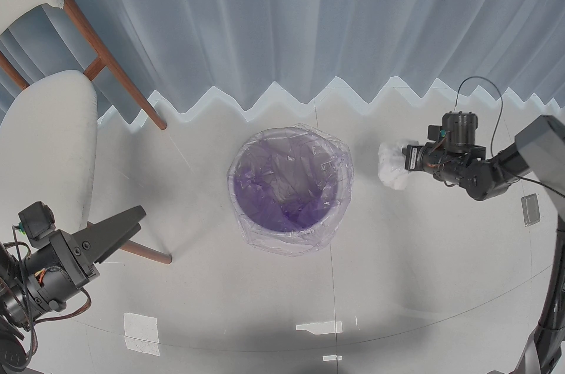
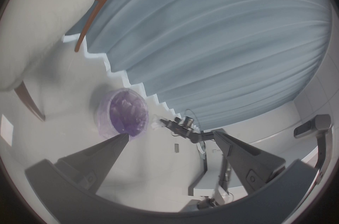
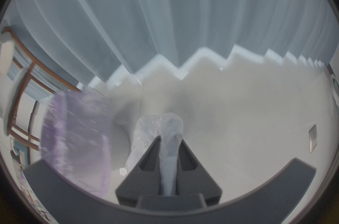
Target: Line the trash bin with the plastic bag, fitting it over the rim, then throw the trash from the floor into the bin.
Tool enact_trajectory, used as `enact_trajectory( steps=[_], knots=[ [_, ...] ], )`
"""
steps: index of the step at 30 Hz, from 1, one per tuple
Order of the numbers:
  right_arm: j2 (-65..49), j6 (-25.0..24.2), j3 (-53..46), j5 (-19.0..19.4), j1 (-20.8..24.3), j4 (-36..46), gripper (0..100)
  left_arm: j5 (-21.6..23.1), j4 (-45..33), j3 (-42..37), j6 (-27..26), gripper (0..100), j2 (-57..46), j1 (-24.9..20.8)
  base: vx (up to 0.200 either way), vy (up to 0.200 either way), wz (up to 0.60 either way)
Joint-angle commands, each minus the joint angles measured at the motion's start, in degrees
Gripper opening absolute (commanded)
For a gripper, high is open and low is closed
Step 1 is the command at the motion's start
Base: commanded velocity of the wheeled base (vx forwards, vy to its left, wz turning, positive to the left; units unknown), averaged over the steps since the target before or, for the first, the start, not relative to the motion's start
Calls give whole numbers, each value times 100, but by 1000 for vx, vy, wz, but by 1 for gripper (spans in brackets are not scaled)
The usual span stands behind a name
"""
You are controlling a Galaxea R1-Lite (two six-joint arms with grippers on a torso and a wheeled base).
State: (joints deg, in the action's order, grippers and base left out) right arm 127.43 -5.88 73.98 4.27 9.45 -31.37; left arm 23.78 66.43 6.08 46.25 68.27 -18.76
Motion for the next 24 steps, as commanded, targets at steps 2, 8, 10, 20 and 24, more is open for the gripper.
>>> enact_trajectory(
  steps=[2, 8, 10, 20, 24],
  knots=[
    [-3022, 728, -2907, 356, 839, -3007, 0, 30, -68, 95, -1285, 100, -771, 1278, 0, 0, 0],
    [-3013, 913, -3514, 777, 2052, -3657, 0, 21, -130, -142, -1830, 100, -1413, 1938, 0, 0, 0],
    [-2961, 922, -3646, 795, 2193, -3657, 0, 21, -200, -248, -2015, 100, -1571, 2069, 0, 0, 0],
    [-1247, 895, -2573, 848, 2334, -3956, 0, -216, -3988, -608, -3210, 100, -4955, 3449, 0, 0, 0],
    [-649, 886, -1984, 865, 2342, -4088, 0, 496, -5570, -608, -4089, 100, -6493, 3379, 0, 0, 0]
  ],
)
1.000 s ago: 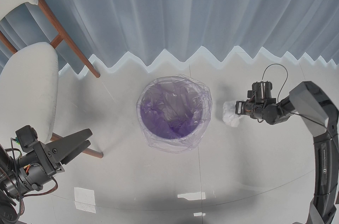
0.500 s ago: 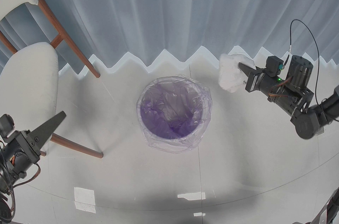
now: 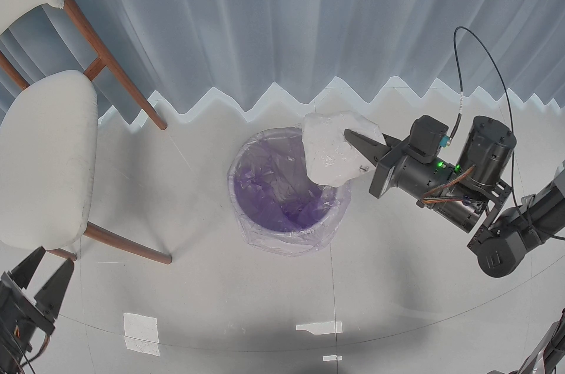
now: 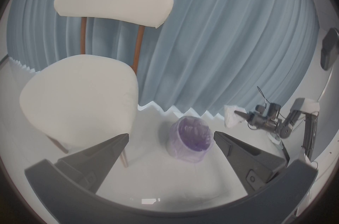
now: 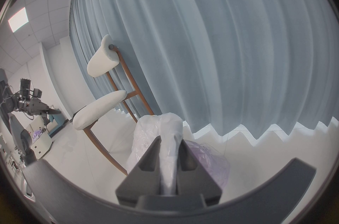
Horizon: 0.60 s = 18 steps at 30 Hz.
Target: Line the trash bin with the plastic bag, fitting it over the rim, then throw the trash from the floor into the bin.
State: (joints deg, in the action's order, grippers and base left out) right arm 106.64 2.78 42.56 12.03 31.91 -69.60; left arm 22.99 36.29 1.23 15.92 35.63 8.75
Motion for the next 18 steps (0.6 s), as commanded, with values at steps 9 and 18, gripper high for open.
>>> enact_trajectory(
  steps=[9, 18],
  knots=[
    [2528, 21, 2028, 89, 96, -370, 0, 997, -3427, -123, -1785, 100, -3045, 628, 0, 0, 0],
    [3249, 3, 2951, 54, 78, -327, 0, -348, -3348, -123, -2084, 100, -3045, 619, 0, 0, 0]
  ],
)
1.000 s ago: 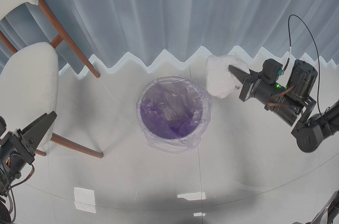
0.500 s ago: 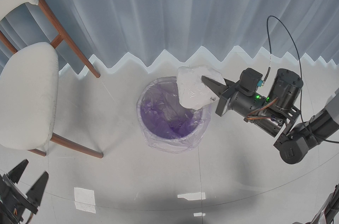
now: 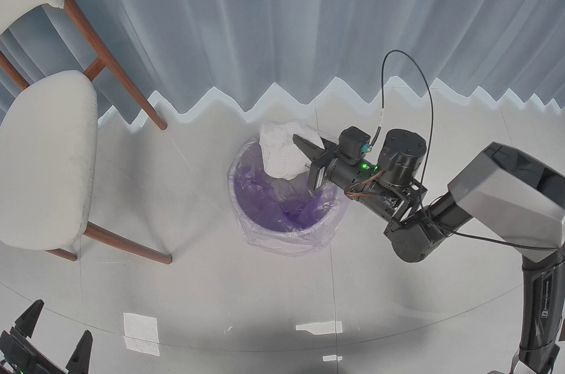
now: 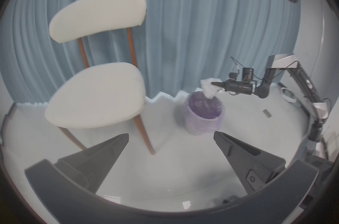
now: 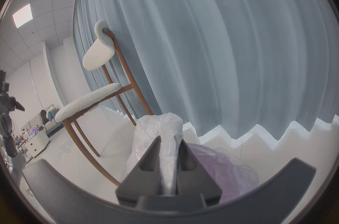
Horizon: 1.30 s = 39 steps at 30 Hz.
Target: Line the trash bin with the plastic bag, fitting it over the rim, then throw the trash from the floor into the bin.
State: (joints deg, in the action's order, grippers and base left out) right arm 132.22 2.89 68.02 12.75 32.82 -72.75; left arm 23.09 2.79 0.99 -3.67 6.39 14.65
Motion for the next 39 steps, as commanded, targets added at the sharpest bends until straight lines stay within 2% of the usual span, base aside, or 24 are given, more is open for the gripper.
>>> enact_trajectory(
  steps=[1, 5, 8, 13, 15, 16, 18, 19, 20, 22, 23, 25, 27, 39],
  knots=[
    [735, -16, 413, -27, -21, -20, 0, -498, 2, -99, -196, 100, -120, 29, 0, 0, 0],
    [964, -16, 413, -133, -12, -20, 0, -393, -15, -99, -477, 100, -103, -77, 0, 0, 0],
    [1166, -16, 457, -177, 23, -20, 0, 64, 2, -99, -688, 100, -94, -622, 0, 0, 0],
    [1544, -34, 835, -177, 23, -11, 0, 117, 11, -99, -714, 100, -103, -613, 0, 0, 0],
    [1623, -96, 906, -185, 23, -11, 0, -182, 11, -99, -635, 100, -103, -604, 0, 0, 0],
    [1658, -131, 932, -194, 23, -11, 0, -657, 11, -99, -477, 100, -103, -604, 0, 0, 0],
    [1693, -192, 967, -300, 23, -20, 0, -2001, -68, -99, 182, 100, -103, -604, 0, 0, 0],
    [1711, -210, 985, -379, 23, -20, 0, -2467, -182, -99, 472, 100, -94, -604, 0, 0, 0],
    [1711, -236, 1002, -440, 32, -11, 0, -2485, -270, -99, 525, 100, -94, -604, 0, 0, 0],
    [1728, -271, 1020, -449, 32, -20, 0, -2159, -244, -99, 235, 100, -111, -613, 0, 0, 0],
    [1728, -280, 1029, -458, 32, -11, 0, -2195, -253, -99, 191, 100, -111, -709, 0, 0, 0],
    [1746, -271, 1037, -458, 32, -11, 0, -2212, -253, -99, 244, 100, -94, -991, 0, 0, 0],
    [1772, -271, 1064, -449, 5, -2, 0, -2230, -270, -99, 314, 100, -270, -1650, 0, 0, 0],
    [1860, -280, 1117, -458, 14, 42, 0, -2230, -262, -99, 323, 100, -630, -1474, 0, 0, 0]
  ],
)
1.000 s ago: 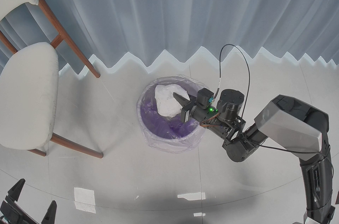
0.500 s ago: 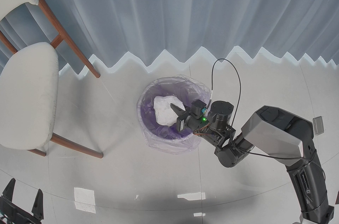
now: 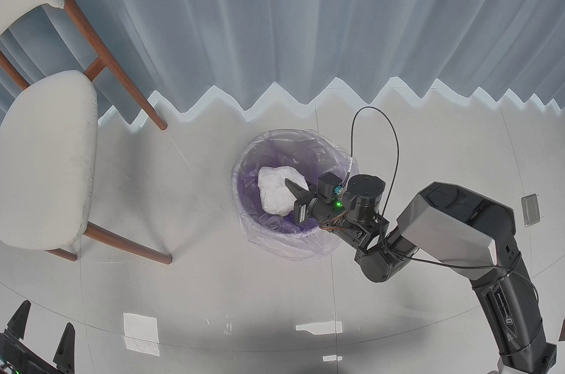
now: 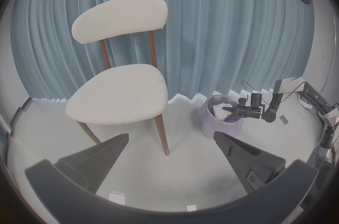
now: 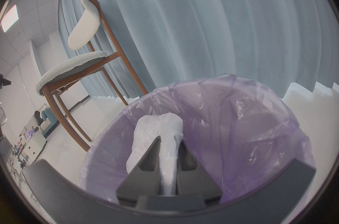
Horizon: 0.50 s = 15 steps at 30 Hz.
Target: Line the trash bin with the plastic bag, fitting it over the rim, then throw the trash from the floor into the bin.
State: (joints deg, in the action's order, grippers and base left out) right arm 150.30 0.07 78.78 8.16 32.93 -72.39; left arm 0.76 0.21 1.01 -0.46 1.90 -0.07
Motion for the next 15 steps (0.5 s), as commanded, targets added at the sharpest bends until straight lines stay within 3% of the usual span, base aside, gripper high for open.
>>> enact_trajectory(
  steps=[1, 9, 15],
  knots=[
    [52, -7, 59, 2, 3, 5, 100, 4, -3, -101, 2, 100, -181, -1, 0, 0, 0],
    [-299, -183, 112, 2, 47, -47, 100, 4, 6, -101, 11, 100, -181, -1, 0, 0, 0],
    [-1670, -350, -741, -7, 65, -100, 100, 4, 6, -101, 11, 100, -181, -1, 0, 0, 0]
  ],
)
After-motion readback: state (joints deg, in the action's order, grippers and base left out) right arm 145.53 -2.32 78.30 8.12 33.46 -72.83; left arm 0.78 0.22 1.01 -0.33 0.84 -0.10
